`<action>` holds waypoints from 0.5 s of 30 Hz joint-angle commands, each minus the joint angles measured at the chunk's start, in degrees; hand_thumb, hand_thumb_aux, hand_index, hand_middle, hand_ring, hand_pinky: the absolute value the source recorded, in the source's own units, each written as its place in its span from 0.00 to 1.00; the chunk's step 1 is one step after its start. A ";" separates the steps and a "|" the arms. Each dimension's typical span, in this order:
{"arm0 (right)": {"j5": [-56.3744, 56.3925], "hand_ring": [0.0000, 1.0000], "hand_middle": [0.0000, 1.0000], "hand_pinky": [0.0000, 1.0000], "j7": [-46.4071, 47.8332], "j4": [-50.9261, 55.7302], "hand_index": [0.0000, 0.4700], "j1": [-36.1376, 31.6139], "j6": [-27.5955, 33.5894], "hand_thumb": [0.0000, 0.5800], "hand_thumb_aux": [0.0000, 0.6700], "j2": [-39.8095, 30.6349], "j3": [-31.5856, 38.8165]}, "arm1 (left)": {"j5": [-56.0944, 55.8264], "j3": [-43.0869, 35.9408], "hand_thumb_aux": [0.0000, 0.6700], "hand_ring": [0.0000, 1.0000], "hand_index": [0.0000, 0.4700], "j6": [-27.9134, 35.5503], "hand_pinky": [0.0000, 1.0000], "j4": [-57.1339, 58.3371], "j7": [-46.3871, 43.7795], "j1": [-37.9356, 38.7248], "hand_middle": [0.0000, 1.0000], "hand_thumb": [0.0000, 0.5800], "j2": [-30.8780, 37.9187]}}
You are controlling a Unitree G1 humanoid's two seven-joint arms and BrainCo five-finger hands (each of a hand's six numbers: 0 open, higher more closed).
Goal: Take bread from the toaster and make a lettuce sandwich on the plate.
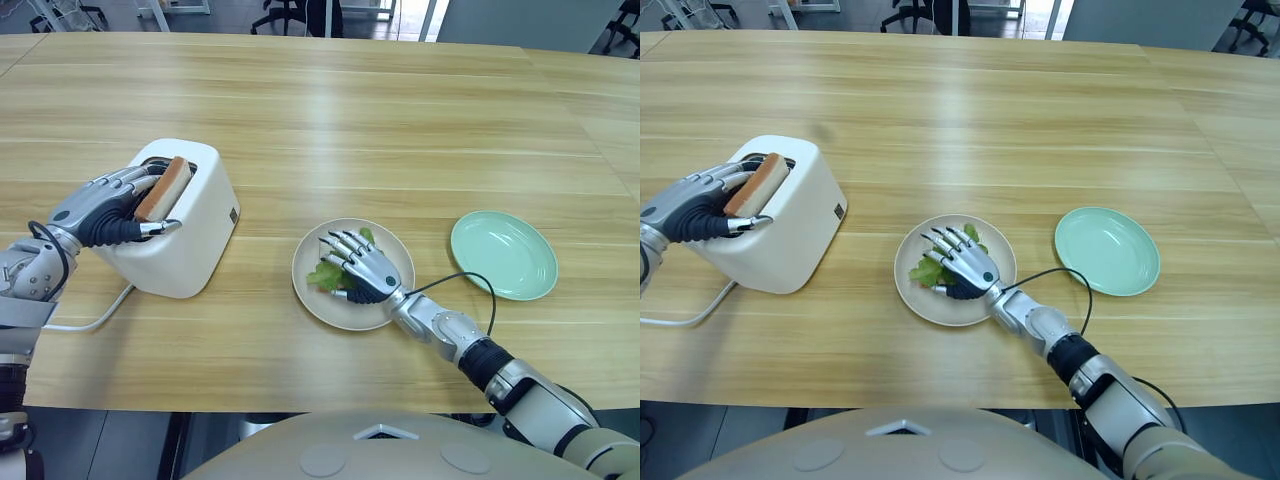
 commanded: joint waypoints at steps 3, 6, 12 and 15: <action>-0.04 0.00 0.00 0.00 -1.27 -3.43 0.00 1.48 -0.68 0.00 0.00 -0.59 0.39 | -0.30 -2.13 0.61 0.00 0.60 0.07 0.00 0.07 -1.43 0.13 0.00 0.85 0.94; 0.12 0.00 0.00 0.00 -1.57 -5.24 0.00 2.12 -0.77 0.00 0.00 -0.90 0.01 | -0.69 -1.83 0.85 0.00 0.83 0.24 0.00 0.32 -1.24 0.18 0.00 0.98 1.06; 0.06 0.00 0.00 0.00 -2.31 -6.81 0.00 2.73 -0.66 0.00 0.00 -1.39 -0.57 | -5.11 -0.39 1.00 0.00 0.98 -0.38 0.00 -1.60 -1.81 0.61 0.00 1.00 0.57; 0.20 0.00 0.00 0.00 -3.10 -7.90 0.00 3.13 -0.74 0.00 0.00 -1.70 -0.96 | -6.63 0.01 1.00 0.00 0.98 -0.33 0.00 -2.19 -1.73 0.47 0.00 1.00 0.38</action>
